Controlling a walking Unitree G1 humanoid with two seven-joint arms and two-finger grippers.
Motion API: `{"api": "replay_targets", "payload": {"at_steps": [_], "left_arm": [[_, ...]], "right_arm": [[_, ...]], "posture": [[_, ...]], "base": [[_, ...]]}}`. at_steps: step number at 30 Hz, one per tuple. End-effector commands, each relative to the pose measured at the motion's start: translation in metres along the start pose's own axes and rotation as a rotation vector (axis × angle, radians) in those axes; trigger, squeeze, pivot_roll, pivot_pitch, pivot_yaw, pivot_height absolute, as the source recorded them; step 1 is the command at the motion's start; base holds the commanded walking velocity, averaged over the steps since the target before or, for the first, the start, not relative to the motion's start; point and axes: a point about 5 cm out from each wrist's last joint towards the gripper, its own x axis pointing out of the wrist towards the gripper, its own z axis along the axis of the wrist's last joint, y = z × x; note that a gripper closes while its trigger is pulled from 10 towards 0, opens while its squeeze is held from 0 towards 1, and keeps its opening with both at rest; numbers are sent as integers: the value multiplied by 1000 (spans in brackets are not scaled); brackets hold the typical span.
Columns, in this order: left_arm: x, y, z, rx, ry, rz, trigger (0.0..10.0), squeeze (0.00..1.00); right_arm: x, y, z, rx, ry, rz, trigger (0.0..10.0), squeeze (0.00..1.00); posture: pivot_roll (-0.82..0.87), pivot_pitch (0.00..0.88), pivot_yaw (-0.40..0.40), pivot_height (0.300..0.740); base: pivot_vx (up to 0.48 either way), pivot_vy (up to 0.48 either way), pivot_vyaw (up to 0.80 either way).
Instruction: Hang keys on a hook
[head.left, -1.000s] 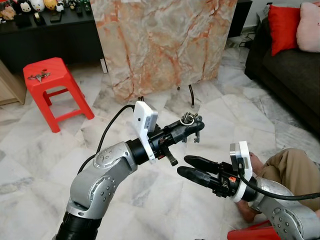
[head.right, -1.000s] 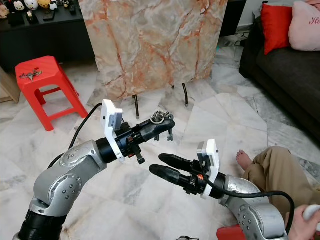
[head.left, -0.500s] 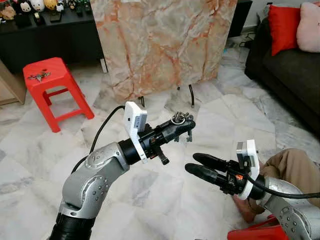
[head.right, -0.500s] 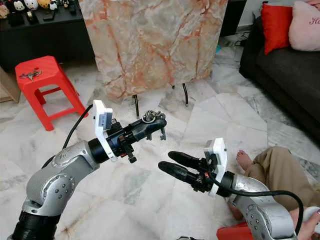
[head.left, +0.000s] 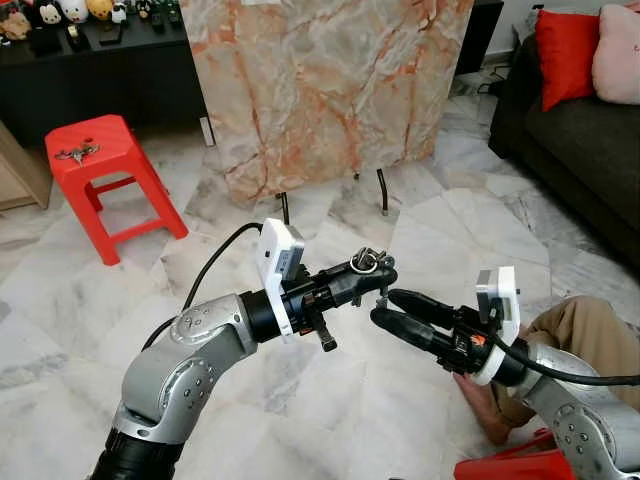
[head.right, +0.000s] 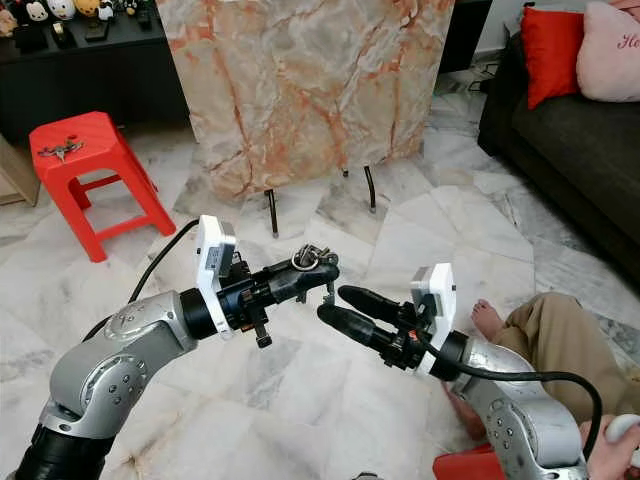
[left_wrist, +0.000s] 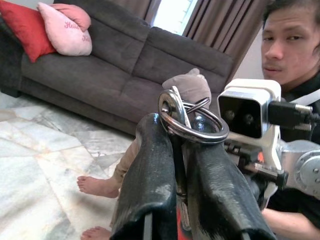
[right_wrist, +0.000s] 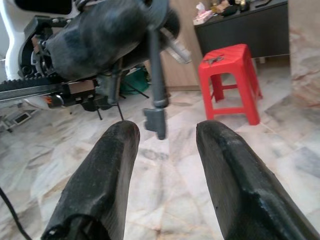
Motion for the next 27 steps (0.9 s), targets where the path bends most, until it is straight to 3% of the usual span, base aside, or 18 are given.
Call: {"api": "replay_targets", "payload": {"at_steps": [1, 21, 22, 23, 24, 25, 26, 27], "left_arm": [[4, -4, 2, 12, 5, -26, 10000, 0], [9, -14, -2, 0, 28, -89, 10000, 0], [9, -14, -2, 0, 28, -90, 10000, 0], [9, -14, -2, 0, 28, -90, 10000, 0], [9, -14, -2, 0, 28, -90, 10000, 0], [10, -14, -3, 0, 28, -90, 10000, 0], [10, -14, -3, 1, 28, -91, 10000, 0], [10, -14, -3, 1, 28, -91, 10000, 0]], "right_arm": [[3, 2, 1, -7, 1, 15, 10000, 0], [15, 7, -5, 34, -18, 47, 9922, 0], [15, 7, -6, 34, -16, 48, 8353, 0], [15, 7, -6, 34, -16, 48, 8353, 0], [15, 7, -6, 34, -15, 49, 2353, 0], [15, 7, -6, 34, -15, 50, 2353, 0], [16, 8, -5, 37, -17, 55, 0, 0], [16, 8, -5, 37, -17, 55, 0, 0]], "posture": [[-164, 132, -25, 727], [-163, 142, -17, 727], [-164, 142, -17, 727], [-164, 142, -17, 727], [-163, 142, -17, 727], [-163, 142, -17, 727], [-163, 142, -17, 727], [-163, 142, -17, 727]], "base": [[0, 0, 0], [0, 0, 0], [0, 0, 0], [0, 0, 0], [0, 0, 0], [0, 0, 0], [0, 0, 0], [0, 0, 0]]}}
